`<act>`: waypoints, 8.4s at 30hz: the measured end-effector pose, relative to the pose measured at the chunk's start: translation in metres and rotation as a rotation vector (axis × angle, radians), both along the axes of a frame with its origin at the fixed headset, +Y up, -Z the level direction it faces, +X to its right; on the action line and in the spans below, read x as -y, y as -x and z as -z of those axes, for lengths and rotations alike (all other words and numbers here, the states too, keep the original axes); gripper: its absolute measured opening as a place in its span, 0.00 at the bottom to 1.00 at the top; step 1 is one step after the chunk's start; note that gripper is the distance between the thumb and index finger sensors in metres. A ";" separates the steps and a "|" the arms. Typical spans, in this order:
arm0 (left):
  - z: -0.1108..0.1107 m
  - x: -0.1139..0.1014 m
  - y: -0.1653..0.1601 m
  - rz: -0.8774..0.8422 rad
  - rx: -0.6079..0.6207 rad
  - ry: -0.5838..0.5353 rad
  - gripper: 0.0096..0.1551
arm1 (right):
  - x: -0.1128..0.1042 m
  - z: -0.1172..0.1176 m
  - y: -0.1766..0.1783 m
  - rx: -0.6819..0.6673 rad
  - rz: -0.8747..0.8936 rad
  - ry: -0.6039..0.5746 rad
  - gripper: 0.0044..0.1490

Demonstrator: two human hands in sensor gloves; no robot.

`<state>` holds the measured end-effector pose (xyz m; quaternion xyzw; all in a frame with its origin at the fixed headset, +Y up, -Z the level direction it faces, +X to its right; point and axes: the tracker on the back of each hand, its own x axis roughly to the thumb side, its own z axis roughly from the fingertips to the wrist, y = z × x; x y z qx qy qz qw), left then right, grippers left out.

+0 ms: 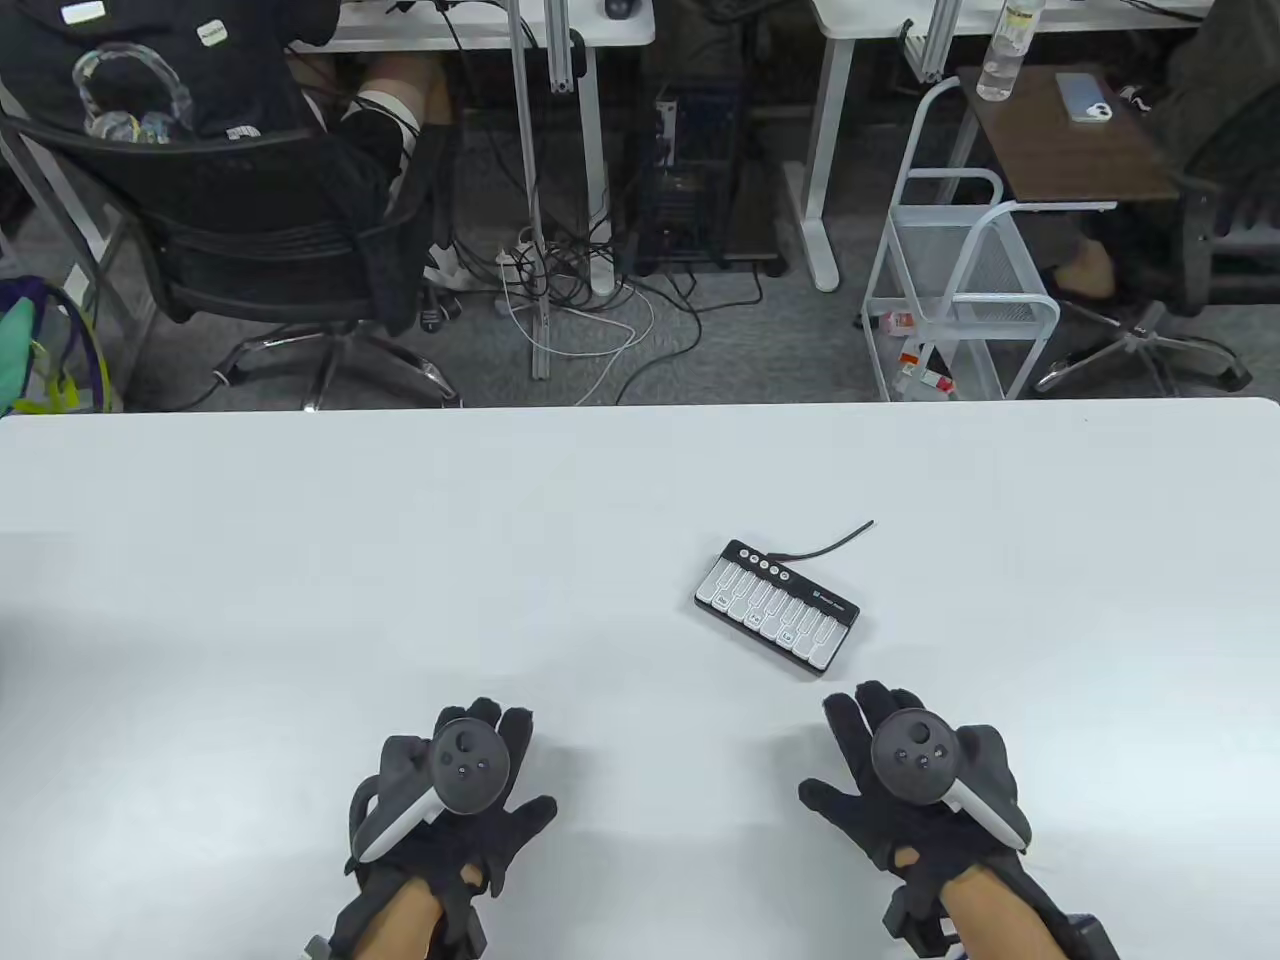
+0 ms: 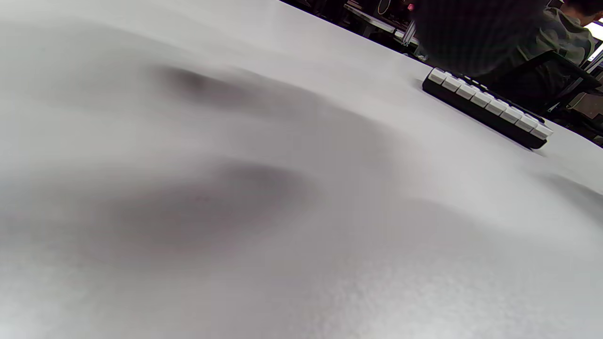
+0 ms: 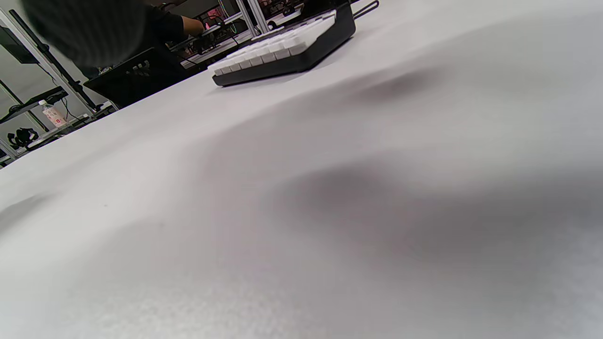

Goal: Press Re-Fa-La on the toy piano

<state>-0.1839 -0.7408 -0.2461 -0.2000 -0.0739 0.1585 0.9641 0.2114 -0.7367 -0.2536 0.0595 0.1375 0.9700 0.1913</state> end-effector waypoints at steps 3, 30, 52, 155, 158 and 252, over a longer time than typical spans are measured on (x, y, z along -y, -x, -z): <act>0.000 -0.001 0.000 -0.002 0.000 -0.003 0.53 | 0.000 0.000 0.000 -0.001 -0.002 -0.002 0.55; 0.002 -0.001 -0.004 -0.027 0.017 0.016 0.53 | -0.012 0.004 0.015 -0.002 -0.033 -0.049 0.56; 0.003 0.001 -0.008 -0.019 0.027 0.053 0.53 | -0.013 0.107 0.035 0.217 -0.058 0.034 0.62; 0.005 0.002 -0.006 -0.047 0.013 0.091 0.52 | -0.002 0.035 0.115 -0.342 -0.105 0.024 0.59; 0.005 0.002 -0.006 -0.047 0.012 0.089 0.52 | -0.010 0.034 0.120 -0.338 -0.090 0.004 0.56; 0.003 0.004 -0.011 -0.039 0.026 0.106 0.52 | -0.003 0.045 0.186 -0.327 -0.276 -0.012 0.37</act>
